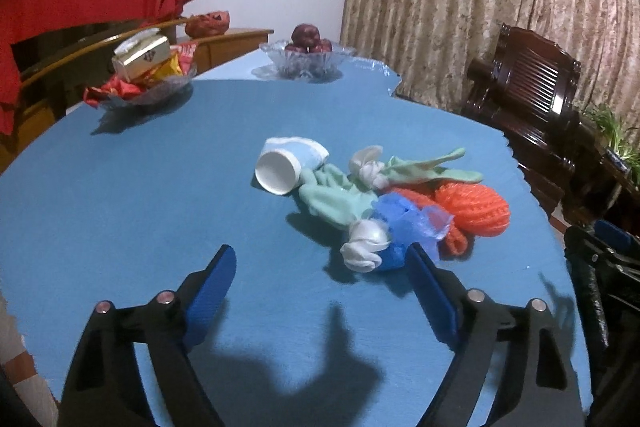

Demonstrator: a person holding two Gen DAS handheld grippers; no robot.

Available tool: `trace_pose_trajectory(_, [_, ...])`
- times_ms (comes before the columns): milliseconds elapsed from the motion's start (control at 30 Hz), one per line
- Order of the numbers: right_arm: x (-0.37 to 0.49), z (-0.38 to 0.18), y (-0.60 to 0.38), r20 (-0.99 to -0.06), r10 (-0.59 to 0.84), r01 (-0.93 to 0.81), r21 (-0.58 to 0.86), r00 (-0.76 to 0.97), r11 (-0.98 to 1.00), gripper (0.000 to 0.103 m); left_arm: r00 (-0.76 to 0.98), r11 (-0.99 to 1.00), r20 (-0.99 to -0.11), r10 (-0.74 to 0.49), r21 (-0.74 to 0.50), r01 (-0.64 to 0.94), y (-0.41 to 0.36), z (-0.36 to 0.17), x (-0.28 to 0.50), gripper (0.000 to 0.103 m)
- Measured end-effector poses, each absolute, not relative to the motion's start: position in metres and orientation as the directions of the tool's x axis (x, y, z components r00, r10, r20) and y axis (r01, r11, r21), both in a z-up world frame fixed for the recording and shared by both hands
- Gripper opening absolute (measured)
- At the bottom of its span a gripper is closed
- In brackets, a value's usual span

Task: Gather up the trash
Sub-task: 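Grasp the white-wrapped green rubber glove with the left gripper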

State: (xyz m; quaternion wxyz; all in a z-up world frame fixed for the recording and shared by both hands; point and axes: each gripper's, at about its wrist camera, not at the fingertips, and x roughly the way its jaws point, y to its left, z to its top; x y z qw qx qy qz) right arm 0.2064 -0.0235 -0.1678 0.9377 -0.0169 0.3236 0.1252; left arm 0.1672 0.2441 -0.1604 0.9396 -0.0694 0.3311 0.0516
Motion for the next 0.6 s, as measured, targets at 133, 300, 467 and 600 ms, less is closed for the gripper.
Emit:
trace_pose_trajectory(133, [0.212,-0.173,-0.019,-0.618,0.224,-0.251,0.045,0.754,0.967,0.097,0.761,0.986,-0.648,0.04,-0.098,-0.135,0.243,-0.17,0.178,0.079])
trace_pose_trajectory(300, [0.216,-0.18,-0.018,-0.628,0.225,-0.254,0.045,0.745,0.966,0.097,0.747,0.986,-0.664,0.029,-0.105,-0.131,0.243,-0.18,0.189,0.074])
trace_pose_trajectory(467, [0.219,-0.184,-0.016,-0.635,0.227,-0.258,0.044,0.739,0.965,0.097,0.722,0.986,-0.692,0.017,-0.109,-0.128,0.243,-0.192,0.203,0.065])
trace_pose_trajectory(600, [0.221,-0.186,-0.014,-0.639,0.229,-0.261,0.046,0.735,0.964,0.097,0.721,0.986,-0.693,0.01,-0.112,-0.122,0.242,-0.196,0.21,0.064])
